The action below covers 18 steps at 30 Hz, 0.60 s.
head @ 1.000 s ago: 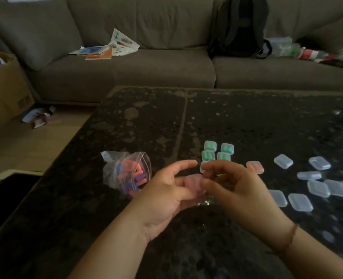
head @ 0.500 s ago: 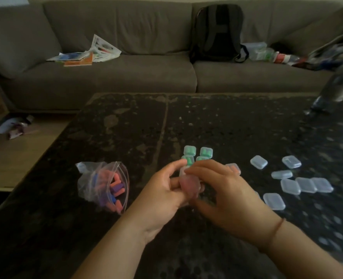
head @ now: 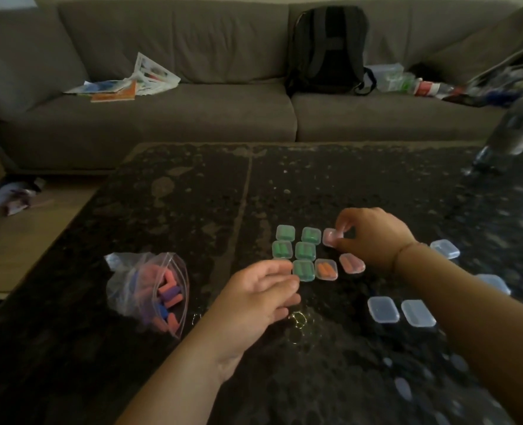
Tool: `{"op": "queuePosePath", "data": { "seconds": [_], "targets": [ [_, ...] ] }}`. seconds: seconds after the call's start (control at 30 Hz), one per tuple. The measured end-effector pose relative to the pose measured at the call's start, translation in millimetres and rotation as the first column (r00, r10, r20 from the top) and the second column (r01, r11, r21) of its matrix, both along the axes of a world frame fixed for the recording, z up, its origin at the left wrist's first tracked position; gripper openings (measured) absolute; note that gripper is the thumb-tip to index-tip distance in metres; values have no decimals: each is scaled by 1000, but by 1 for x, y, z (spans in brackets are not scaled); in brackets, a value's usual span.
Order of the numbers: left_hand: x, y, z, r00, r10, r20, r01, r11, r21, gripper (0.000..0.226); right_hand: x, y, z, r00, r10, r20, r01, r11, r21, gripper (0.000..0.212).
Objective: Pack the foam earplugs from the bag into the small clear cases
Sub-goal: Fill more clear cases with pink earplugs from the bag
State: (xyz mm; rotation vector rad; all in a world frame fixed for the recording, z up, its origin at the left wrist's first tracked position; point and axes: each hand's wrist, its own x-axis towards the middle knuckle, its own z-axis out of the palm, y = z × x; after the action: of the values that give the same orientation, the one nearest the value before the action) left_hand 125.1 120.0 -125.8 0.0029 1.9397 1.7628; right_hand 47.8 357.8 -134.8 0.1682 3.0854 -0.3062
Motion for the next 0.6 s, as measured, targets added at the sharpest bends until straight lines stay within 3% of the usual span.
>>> {"op": "queuePosePath", "data": {
  "seconds": [0.1, 0.17, 0.3, 0.43, 0.6],
  "targets": [
    [0, 3, -2, 998, 25, 57, -28, 998, 60, 22, -5, 0, 2, 996, 45, 83, -39, 997, -65, 19],
    [-1, 5, -3, 989, 85, 123, -103, 983, 151, 17, -3, 9, 10, 998, 44, 37, -40, 995, -93, 9],
    [-3, 7, -6, 954, 204, 222, -260, 929, 264, 17, 13, 46, 35, 995, -94, 28, 96, 992, -88, 27],
    [-2, 14, -4, 931, 228, 284, -317, 893, 321, 31, 28, 65, 26, 972, -101, 212, 97, 995, 32, 38],
    [0, 20, -11, 866, 359, 348, -442, 875, 197, 62, 32, 67, 5, 985, -73, 156, 41, 978, 203, 46]
  ]
}}
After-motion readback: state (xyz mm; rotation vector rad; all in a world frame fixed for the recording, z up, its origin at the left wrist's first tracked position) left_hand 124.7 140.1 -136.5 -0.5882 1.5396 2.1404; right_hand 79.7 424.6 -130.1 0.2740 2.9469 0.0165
